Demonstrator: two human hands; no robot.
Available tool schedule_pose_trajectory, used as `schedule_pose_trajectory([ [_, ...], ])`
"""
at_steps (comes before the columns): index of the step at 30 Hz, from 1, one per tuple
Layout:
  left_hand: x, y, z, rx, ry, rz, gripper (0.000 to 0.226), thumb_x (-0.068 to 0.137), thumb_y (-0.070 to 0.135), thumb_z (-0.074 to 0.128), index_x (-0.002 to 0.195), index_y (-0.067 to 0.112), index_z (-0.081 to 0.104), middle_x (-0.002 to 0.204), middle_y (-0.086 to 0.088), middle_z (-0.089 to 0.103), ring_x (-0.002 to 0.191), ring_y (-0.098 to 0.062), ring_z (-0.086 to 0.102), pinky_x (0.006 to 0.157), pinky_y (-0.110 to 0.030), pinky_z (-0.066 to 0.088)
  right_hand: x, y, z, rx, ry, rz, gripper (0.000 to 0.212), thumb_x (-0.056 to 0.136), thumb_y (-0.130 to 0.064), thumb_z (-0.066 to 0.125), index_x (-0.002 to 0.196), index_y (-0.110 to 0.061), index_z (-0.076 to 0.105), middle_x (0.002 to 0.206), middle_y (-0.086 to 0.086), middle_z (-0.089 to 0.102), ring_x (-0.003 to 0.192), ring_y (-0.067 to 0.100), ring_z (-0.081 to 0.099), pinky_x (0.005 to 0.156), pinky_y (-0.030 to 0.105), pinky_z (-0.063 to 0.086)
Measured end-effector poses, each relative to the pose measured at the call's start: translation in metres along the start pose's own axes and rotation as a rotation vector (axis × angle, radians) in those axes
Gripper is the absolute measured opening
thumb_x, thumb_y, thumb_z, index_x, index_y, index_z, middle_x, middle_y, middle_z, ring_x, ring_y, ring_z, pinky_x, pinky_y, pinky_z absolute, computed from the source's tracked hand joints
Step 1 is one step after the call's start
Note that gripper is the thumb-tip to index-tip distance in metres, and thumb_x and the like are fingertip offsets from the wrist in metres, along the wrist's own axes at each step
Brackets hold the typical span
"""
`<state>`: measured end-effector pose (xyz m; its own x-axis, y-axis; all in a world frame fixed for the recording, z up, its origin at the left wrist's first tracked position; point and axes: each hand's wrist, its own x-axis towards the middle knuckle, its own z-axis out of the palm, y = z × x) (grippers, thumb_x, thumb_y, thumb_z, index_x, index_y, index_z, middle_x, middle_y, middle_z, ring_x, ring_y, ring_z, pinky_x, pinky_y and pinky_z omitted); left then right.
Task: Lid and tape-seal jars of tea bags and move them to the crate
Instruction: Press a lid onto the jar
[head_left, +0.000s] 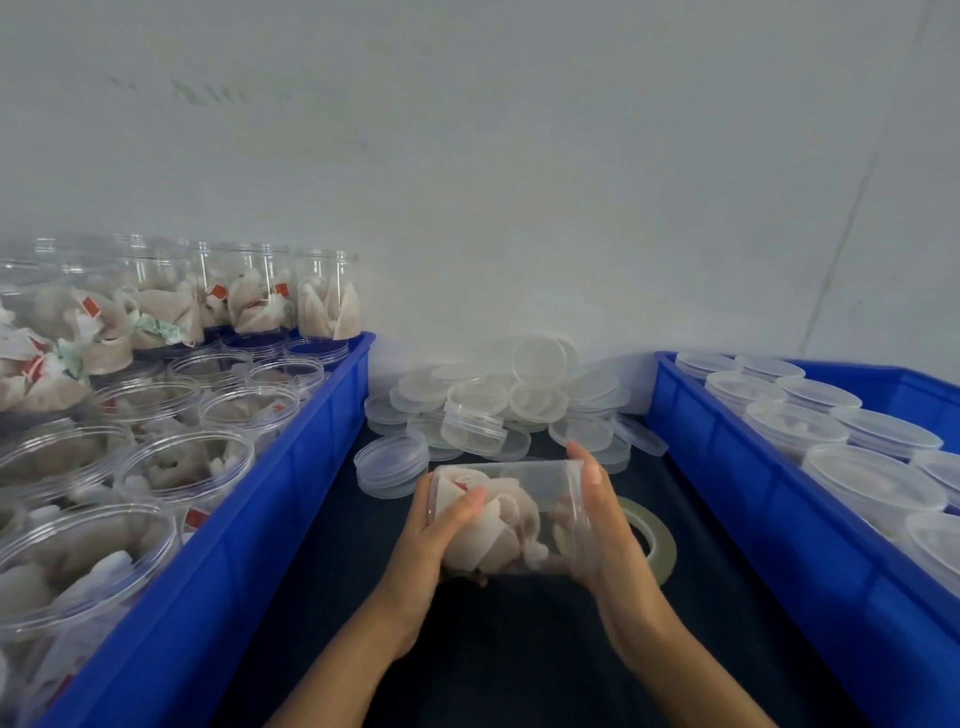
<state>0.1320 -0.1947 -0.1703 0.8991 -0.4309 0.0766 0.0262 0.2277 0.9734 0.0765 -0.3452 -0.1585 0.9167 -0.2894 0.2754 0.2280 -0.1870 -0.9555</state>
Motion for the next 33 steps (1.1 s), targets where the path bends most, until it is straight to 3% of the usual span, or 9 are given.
schedule_pose_trajectory([
  [2, 0.0, 0.001, 0.0, -0.083, 0.0, -0.077, 0.062, 0.072, 0.058, 0.064, 0.115, 0.013, 0.062, 0.092, -0.014, 0.07, 0.07, -0.02, 0.066, 0.049, -0.029, 0.047, 0.001, -0.003, -0.005, -0.161, -0.025, -0.183, 0.041, 0.105, -0.034, 0.033, 0.143, -0.049, 0.028, 0.155, -0.014, 0.025, 0.142, 0.009, 0.03, 0.113, 0.02, 0.027],
  [4, -0.001, 0.005, -0.001, -0.132, -0.068, -0.177, 0.065, 0.074, 0.065, 0.063, 0.106, 0.009, 0.07, 0.082, -0.016, 0.066, 0.065, -0.021, 0.062, 0.047, -0.027, 0.043, -0.005, -0.004, -0.013, -0.33, -0.097, -0.414, 0.051, 0.1, -0.046, 0.035, 0.149, -0.043, 0.024, 0.149, -0.021, 0.028, 0.139, -0.001, 0.03, 0.105, 0.005, 0.026],
  [8, -0.002, 0.006, -0.004, -0.128, -0.229, -0.215, 0.065, 0.079, 0.067, 0.05, 0.106, 0.013, 0.074, 0.088, -0.021, 0.066, 0.071, -0.027, 0.063, 0.048, -0.026, 0.042, -0.009, -0.001, -0.019, -0.337, -0.078, -0.569, 0.056, 0.096, -0.049, 0.038, 0.149, -0.034, 0.03, 0.143, -0.012, 0.037, 0.136, 0.012, 0.038, 0.105, 0.011, 0.031],
  [11, -0.003, 0.002, 0.0, -0.161, -0.193, -0.163, 0.066, 0.079, 0.066, 0.05, 0.111, 0.012, 0.071, 0.09, -0.02, 0.067, 0.073, -0.025, 0.062, 0.055, -0.028, 0.047, -0.008, -0.004, -0.012, -0.25, -0.05, -0.548, 0.05, 0.096, -0.041, 0.041, 0.146, -0.037, 0.035, 0.143, -0.014, 0.041, 0.137, 0.012, 0.038, 0.106, 0.013, 0.031],
  [17, -0.01, 0.0, 0.011, -0.183, -0.136, 0.001, 0.052, 0.083, 0.069, 0.052, 0.097, 0.024, 0.075, 0.082, -0.014, 0.067, 0.065, -0.016, 0.06, 0.054, -0.025, 0.047, -0.008, -0.008, -0.009, -0.197, 0.01, -0.547, 0.051, 0.096, -0.038, 0.039, 0.146, -0.027, 0.038, 0.148, -0.016, 0.042, 0.14, 0.01, 0.036, 0.108, 0.015, 0.031],
  [23, -0.01, -0.002, 0.013, -0.172, -0.098, 0.084, 0.057, 0.072, 0.064, 0.056, 0.109, 0.023, 0.068, 0.093, -0.016, 0.07, 0.072, -0.018, 0.064, 0.056, -0.025, 0.051, -0.011, -0.008, -0.008, -0.158, 0.06, -0.454, 0.057, 0.094, -0.049, 0.035, 0.147, -0.027, 0.036, 0.147, -0.025, 0.04, 0.14, 0.006, 0.035, 0.113, 0.047, 0.034],
  [25, -0.009, -0.003, 0.012, -0.156, -0.12, 0.064, 0.054, 0.076, 0.066, 0.055, 0.106, 0.025, 0.071, 0.092, -0.015, 0.071, 0.072, -0.017, 0.065, 0.057, -0.025, 0.051, -0.009, -0.008, -0.008, -0.149, 0.06, -0.391, 0.061, 0.089, -0.056, 0.04, 0.146, -0.032, 0.038, 0.141, -0.031, 0.042, 0.135, -0.001, 0.038, 0.111, 0.043, 0.038],
  [29, -0.004, -0.008, 0.011, -0.13, -0.041, 0.019, 0.067, 0.082, 0.065, 0.044, 0.11, 0.008, 0.067, 0.08, -0.013, 0.069, 0.066, -0.017, 0.062, 0.055, -0.026, 0.047, -0.005, -0.008, -0.011, -0.126, -0.01, -0.263, 0.068, 0.074, -0.066, 0.054, 0.138, -0.046, 0.041, 0.127, -0.032, 0.045, 0.124, -0.007, 0.045, 0.098, 0.016, 0.045],
  [33, -0.003, -0.007, 0.014, -0.136, 0.001, 0.056, 0.06, 0.084, 0.065, 0.052, 0.106, 0.012, 0.07, 0.089, -0.016, 0.073, 0.069, -0.018, 0.068, 0.053, -0.022, 0.05, -0.005, -0.004, -0.007, -0.089, 0.037, -0.212, 0.065, 0.078, -0.062, 0.053, 0.138, -0.039, 0.041, 0.136, -0.017, 0.047, 0.13, 0.004, 0.045, 0.109, 0.039, 0.042],
])
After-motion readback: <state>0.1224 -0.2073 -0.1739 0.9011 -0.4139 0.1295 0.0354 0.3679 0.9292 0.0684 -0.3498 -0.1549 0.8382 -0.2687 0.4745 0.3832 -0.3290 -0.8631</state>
